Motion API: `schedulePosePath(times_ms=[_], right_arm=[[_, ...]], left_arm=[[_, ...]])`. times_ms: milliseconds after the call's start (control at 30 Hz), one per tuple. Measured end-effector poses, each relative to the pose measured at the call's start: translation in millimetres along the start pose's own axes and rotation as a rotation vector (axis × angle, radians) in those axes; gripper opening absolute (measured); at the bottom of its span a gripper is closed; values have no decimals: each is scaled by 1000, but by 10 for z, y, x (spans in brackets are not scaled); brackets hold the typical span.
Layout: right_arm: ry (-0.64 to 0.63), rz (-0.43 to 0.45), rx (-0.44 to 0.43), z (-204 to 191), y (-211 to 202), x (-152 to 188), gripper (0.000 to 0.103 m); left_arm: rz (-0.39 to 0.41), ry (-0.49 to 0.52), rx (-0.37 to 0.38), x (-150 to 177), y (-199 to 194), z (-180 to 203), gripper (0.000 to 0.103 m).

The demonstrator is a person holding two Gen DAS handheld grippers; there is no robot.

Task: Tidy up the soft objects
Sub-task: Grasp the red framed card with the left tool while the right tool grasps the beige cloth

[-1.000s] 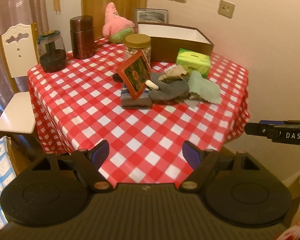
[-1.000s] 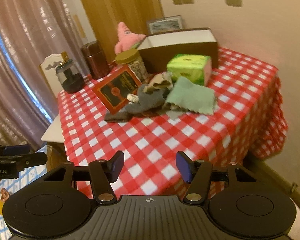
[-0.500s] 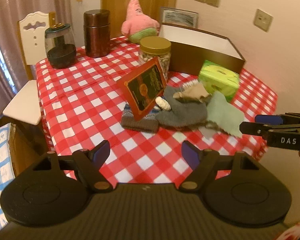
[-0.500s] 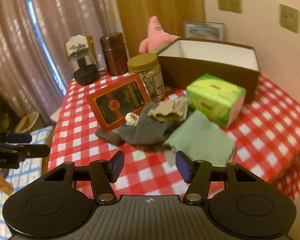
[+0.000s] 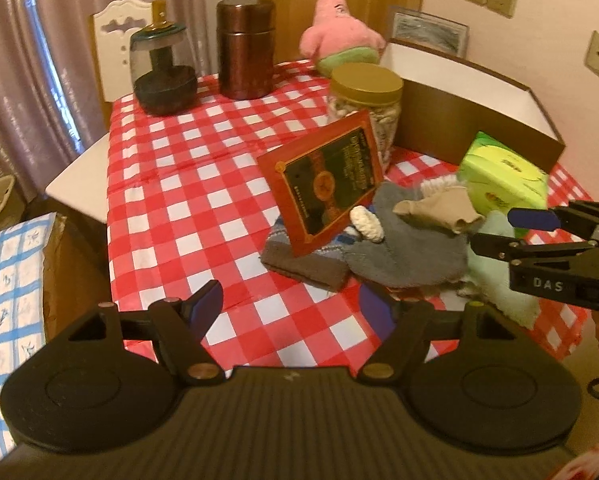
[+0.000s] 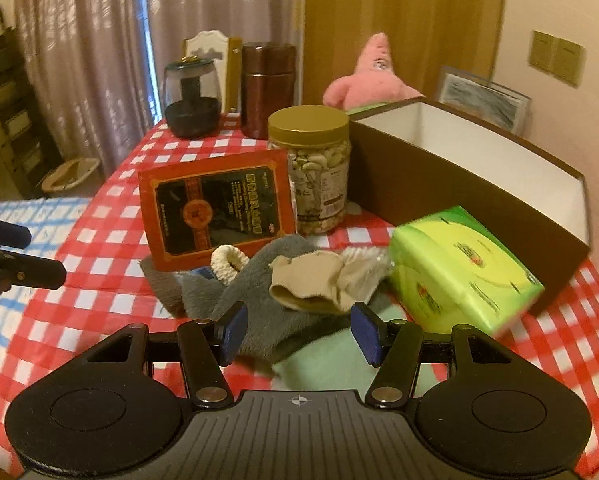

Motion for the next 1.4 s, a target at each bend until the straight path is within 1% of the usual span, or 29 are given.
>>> schedulePosePath(times_ms=[200, 333, 433, 467, 500, 533, 567, 600, 633, 700, 800, 900, 1000, 1100, 1200, 1267, 1333, 1367, 1400], right_arm=[[-108, -9, 34, -51, 332, -71, 58], [-147, -19, 69, -85, 502, -106, 58], [-148, -24, 91, -76, 597, -109, 56], [-141, -18, 93, -66, 597, -104, 52], [-134, -14, 94, -60, 593, -103, 35], [-128, -20, 90, -52, 597, -108, 24], [-123, -28, 89, -48, 599, -112, 21], [-116, -30, 88, -41, 589, -114, 16], [-108, -25, 81, -30, 575, -120, 10], [-87, -12, 79, -19, 521, -135, 8], [-16, 13, 80, 26, 386, -185, 7], [66, 24, 73, 78, 243, -230, 7], [149, 12, 77, 138, 135, -249, 7], [231, 0, 89, 214, 46, -230, 7], [295, -15, 108, 297, -36, -177, 7], [315, -21, 130, 329, -93, -139, 7], [331, -24, 151, 355, -156, -93, 7], [341, -24, 160, 370, -185, -72, 7], [352, -27, 170, 381, -217, -47, 7]], left_arm=[[-10, -18, -26, -22, 113, -28, 73], [-11, -11, -26, -65, 204, -76, 73], [-7, 7, -12, -117, 288, -107, 73], [-2, 17, -6, -138, 312, -111, 73], [4, 30, 1, -163, 343, -116, 73], [5, 41, 6, -186, 375, -117, 73], [3, 53, 11, -214, 410, -119, 73], [3, 65, 18, -243, 443, -121, 73], [6, 76, 28, -272, 470, -130, 73], [13, 102, 49, -319, 523, -152, 73], [18, 134, 64, -396, 615, -215, 73], [26, 143, 76, -494, 721, -311, 73], [31, 142, 120, -599, 844, -394, 73], [36, 161, 164, -697, 986, -413, 72], [46, 189, 206, -781, 1105, -359, 61], [52, 197, 241, -812, 1131, -318, 41], [64, 201, 272, -834, 1108, -262, 34], [78, 211, 285, -836, 1080, -227, 24], [93, 229, 298, -829, 1045, -187, 18]])
Point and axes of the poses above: each gripper's, at about its wrist camera, not at the fingertips, and y roughly the way its jaws point, z to its right, x to its underside, the point moved 1 cm from there along y, roughly the way its jaws point, and after that the axes turned 6 degrees about -z, right-handed, at the moved point
